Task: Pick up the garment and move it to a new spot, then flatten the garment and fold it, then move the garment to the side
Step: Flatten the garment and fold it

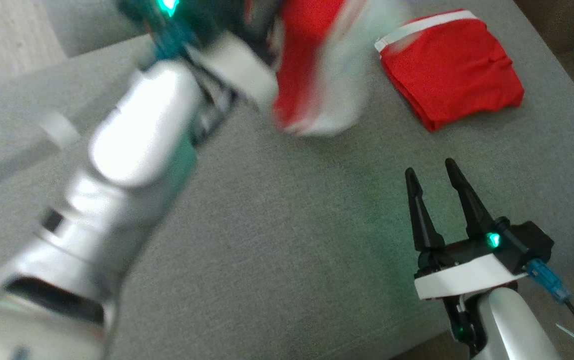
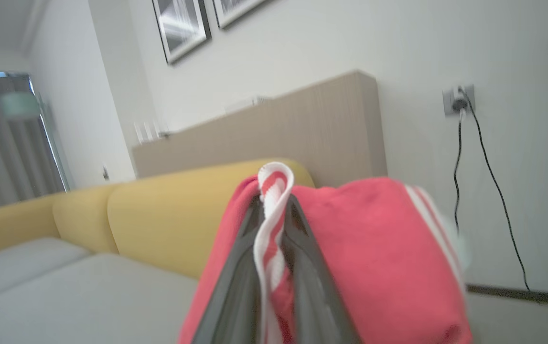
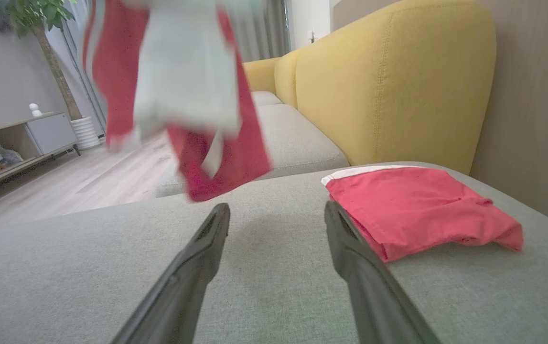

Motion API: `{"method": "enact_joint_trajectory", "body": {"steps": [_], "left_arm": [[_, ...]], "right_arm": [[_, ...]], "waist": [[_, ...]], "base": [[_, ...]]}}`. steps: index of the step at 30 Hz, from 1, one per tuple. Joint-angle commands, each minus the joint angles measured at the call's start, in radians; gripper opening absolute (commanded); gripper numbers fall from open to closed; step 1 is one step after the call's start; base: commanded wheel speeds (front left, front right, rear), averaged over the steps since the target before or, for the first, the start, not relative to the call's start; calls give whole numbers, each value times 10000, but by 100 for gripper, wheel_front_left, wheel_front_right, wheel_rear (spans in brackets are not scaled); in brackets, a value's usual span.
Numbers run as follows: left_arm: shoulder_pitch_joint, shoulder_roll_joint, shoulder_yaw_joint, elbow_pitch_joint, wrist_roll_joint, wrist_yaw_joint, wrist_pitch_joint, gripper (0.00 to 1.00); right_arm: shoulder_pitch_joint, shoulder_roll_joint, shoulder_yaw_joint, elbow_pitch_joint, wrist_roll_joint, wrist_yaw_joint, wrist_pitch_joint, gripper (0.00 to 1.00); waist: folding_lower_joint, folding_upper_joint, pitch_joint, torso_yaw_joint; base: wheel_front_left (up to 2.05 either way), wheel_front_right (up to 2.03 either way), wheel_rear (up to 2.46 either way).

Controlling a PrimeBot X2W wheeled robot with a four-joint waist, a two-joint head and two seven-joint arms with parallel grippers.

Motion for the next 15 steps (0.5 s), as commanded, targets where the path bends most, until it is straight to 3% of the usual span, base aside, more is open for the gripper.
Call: {"method": "enact_joint_trajectory", "body": {"steps": [1, 4, 7, 11, 15], "left_arm": [[-1095, 577, 436, -835, -556, 20, 300, 0], [-1528, 1151, 559, -1481, -1487, 19, 1090, 0], [-920, 1727, 705, -1773, -2276, 19, 1628, 0], [1331, 2207, 808, -1779, -3230, 25, 1846, 0], [3766, 2305, 864, -1217, -4003, 74, 1424, 0]], "right_arm": [[-38, -33, 258, -280, 86, -7, -38, 100], [19, -33, 215, -283, 74, -7, -38, 100], [88, -33, 202, -290, 60, -7, -38, 100], [156, -33, 188, -251, -2, -7, -38, 100], [157, -33, 115, -242, -206, -7, -38, 100]], "waist": [[1, 0, -294, 150], [1, 0, -447, 334], [1, 0, -521, 534], [1, 0, -435, 857], [1, 0, -209, 1227]], "base": [[0, 0, 0], [0, 0, 0], [0, 0, 0], [0, 0, 0], [0, 0, 0]]}}
